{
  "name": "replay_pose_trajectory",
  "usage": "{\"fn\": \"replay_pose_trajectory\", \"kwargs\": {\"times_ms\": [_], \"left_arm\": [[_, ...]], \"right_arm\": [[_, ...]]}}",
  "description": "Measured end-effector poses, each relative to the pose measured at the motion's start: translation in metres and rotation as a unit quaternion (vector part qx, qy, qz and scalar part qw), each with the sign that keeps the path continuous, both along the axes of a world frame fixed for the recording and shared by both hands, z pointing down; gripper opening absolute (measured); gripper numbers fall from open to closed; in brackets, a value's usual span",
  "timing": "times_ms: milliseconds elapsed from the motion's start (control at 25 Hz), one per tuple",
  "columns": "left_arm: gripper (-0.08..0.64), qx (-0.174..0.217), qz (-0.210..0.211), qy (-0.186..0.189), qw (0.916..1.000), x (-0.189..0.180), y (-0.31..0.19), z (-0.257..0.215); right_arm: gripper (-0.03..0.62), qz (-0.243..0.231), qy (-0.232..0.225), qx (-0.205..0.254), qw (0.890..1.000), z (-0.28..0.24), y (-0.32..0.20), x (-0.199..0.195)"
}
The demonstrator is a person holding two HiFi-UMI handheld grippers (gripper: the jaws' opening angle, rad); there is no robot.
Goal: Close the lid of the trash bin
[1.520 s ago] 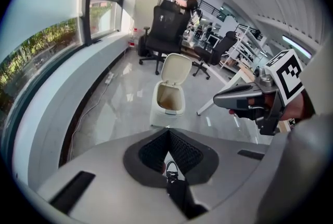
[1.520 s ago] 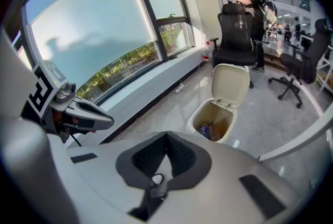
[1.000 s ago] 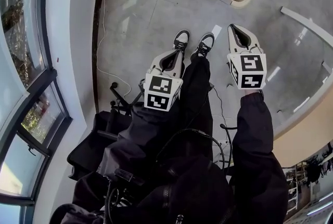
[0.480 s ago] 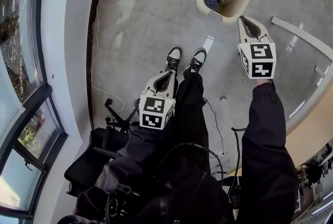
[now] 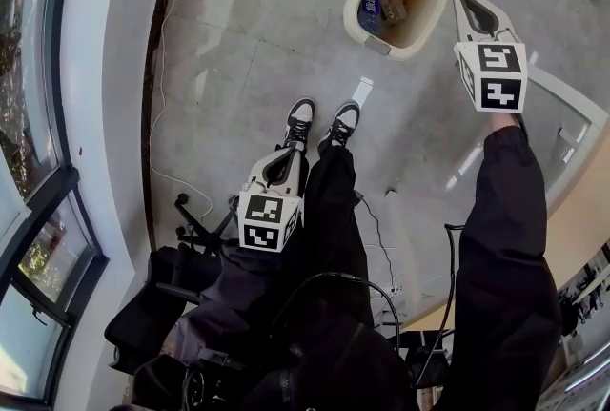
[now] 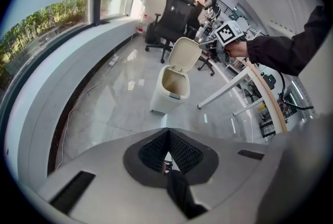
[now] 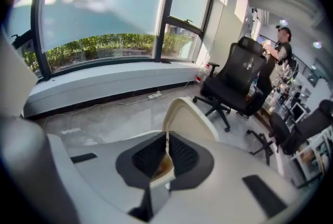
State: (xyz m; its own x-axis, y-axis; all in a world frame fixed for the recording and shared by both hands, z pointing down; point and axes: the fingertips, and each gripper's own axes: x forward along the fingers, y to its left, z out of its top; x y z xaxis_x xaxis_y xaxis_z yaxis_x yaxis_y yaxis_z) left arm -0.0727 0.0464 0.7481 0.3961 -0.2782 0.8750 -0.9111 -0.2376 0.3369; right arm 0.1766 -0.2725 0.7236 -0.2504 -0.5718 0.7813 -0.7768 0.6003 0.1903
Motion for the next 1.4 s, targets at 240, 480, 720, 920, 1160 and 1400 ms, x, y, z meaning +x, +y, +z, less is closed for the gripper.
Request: {"fn": "replay_pose_trajectory", "kwargs": {"times_ms": [240, 480, 720, 920, 1160, 1400], "left_arm": [[0.002, -0.008, -0.002, 0.003, 1.0, 0.001, 0.004, 0.003], [0.002, -0.014, -0.01, 0.004, 0.9998, -0.004, 0.006, 0.005], [0.002, -0.017, -0.014, 0.006, 0.9997, -0.006, 0.007, 0.007], [0.002, -0.02, -0.015, 0.01, 0.9996, -0.006, 0.01, 0.009], [0.002, -0.019, -0.016, 0.008, 0.9997, -0.007, 0.01, 0.009], [0.002, -0.018, -0.012, 0.006, 0.9997, -0.01, 0.013, 0.009]], "right_arm": [[0.034, -0.029, 0.063, 0.026, 0.997, -0.008, -0.048, 0.017], [0.101, -0.071, 0.127, 0.022, 0.989, 0.001, -0.073, 0.026], [0.137, -0.105, 0.184, -0.003, 0.977, 0.019, -0.084, 0.037], [0.15, -0.122, 0.198, -0.019, 0.972, 0.03, -0.074, 0.039], [0.16, -0.124, 0.193, -0.009, 0.973, 0.029, -0.06, 0.03], [0.163, -0.147, 0.185, -0.011, 0.972, 0.033, -0.026, 0.015]]}}
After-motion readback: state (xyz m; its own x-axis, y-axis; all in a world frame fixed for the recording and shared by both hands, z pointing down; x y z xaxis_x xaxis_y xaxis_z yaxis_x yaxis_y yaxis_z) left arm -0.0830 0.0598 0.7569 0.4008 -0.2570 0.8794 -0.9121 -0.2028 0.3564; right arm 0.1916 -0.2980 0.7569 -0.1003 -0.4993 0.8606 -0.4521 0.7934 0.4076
